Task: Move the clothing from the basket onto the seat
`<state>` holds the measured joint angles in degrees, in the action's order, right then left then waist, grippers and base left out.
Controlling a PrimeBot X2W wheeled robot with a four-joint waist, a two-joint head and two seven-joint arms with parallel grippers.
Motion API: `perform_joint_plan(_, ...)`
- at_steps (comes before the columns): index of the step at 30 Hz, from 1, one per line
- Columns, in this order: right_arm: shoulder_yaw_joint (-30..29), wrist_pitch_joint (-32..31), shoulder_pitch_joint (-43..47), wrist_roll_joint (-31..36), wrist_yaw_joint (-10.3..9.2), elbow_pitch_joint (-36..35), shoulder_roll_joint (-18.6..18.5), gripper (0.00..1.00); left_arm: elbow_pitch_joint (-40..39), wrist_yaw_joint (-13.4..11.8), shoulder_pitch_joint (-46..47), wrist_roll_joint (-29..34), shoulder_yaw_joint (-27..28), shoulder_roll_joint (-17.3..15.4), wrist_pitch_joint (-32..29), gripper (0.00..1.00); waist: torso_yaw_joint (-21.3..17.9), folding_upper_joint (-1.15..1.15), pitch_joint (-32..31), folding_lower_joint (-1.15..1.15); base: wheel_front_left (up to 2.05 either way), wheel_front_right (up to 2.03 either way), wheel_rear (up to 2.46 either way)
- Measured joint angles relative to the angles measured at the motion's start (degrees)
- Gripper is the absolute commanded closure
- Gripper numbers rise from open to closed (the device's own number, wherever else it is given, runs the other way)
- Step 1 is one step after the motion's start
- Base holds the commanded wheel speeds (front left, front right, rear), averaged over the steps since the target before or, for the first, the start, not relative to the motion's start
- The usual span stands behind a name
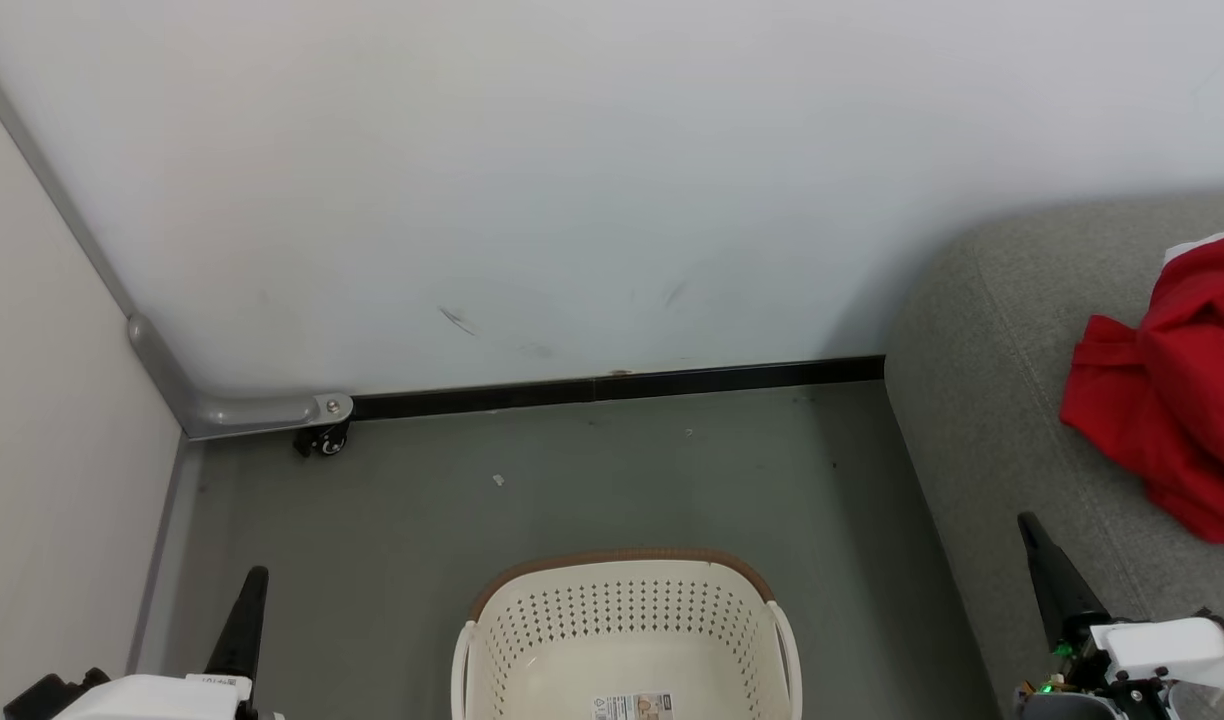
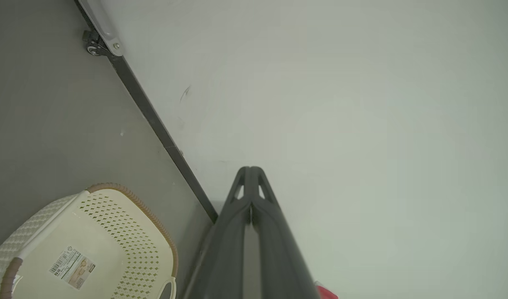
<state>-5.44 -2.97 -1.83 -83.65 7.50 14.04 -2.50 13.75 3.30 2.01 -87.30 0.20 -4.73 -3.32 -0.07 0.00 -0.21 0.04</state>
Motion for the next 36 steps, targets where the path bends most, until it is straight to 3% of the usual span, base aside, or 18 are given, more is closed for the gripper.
perform_joint_plan(11, -0.69, -1.75, -1.16, -8.66, -0.01, 0.99, -0.14, 1.00, 0.81, 3.09, 0.67, -4.91, 3.01, 1.85, -1.72, 1.00, 0.05, 0.00, 0.37, 0.00, 0.00, 0.00, 0.00)
perform_joint_plan(36, -0.79, -1.82, -1.38, -9.03, -0.01, 1.15, -0.18, 1.00, 1.55, 3.43, 1.07, -5.54, 3.23, 2.19, -1.98, 1.00, 0.06, 0.00, 0.37, -0.01, 0.00, 0.00, 0.00)
